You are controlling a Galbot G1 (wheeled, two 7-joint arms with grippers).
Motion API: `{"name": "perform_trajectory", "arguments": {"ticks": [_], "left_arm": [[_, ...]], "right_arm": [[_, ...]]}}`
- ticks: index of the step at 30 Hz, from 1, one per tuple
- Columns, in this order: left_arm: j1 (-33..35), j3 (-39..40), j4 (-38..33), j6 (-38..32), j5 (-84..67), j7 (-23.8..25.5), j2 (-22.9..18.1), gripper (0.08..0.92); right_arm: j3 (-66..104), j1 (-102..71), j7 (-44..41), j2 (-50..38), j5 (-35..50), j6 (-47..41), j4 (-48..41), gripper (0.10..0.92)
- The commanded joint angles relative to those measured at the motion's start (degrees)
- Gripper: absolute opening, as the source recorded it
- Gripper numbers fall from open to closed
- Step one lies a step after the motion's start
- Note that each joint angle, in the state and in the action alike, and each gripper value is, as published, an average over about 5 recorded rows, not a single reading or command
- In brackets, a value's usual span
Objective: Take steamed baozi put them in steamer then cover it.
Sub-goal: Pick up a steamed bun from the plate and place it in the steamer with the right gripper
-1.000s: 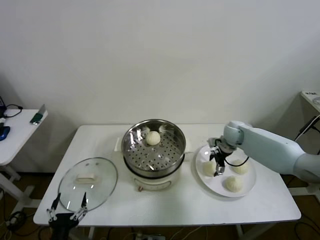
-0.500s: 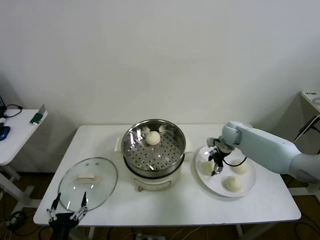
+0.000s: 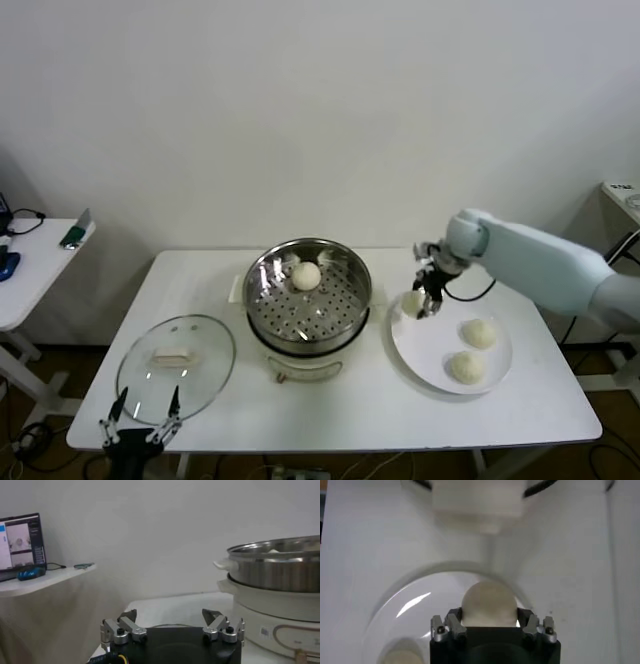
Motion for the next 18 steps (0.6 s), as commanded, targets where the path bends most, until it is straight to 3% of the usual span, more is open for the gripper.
{"name": "perform_trajectory", "arguments": {"ticks": [1, 18], "left_arm": [[0.55, 0.68, -1.53, -0.58, 1.16, -0.16, 0.02, 0.823], [2.54, 1.15, -3.2, -2.43, 4.41, -1.07, 0.5, 0.823]], "right_arm": [[-11.4, 21.63, 0.25, 3.96, 16.31, -0.35, 0.4, 0.711], [-10.75, 17.74, 6.23, 25.93, 25.64, -5.82, 0.17, 0.716]]}}
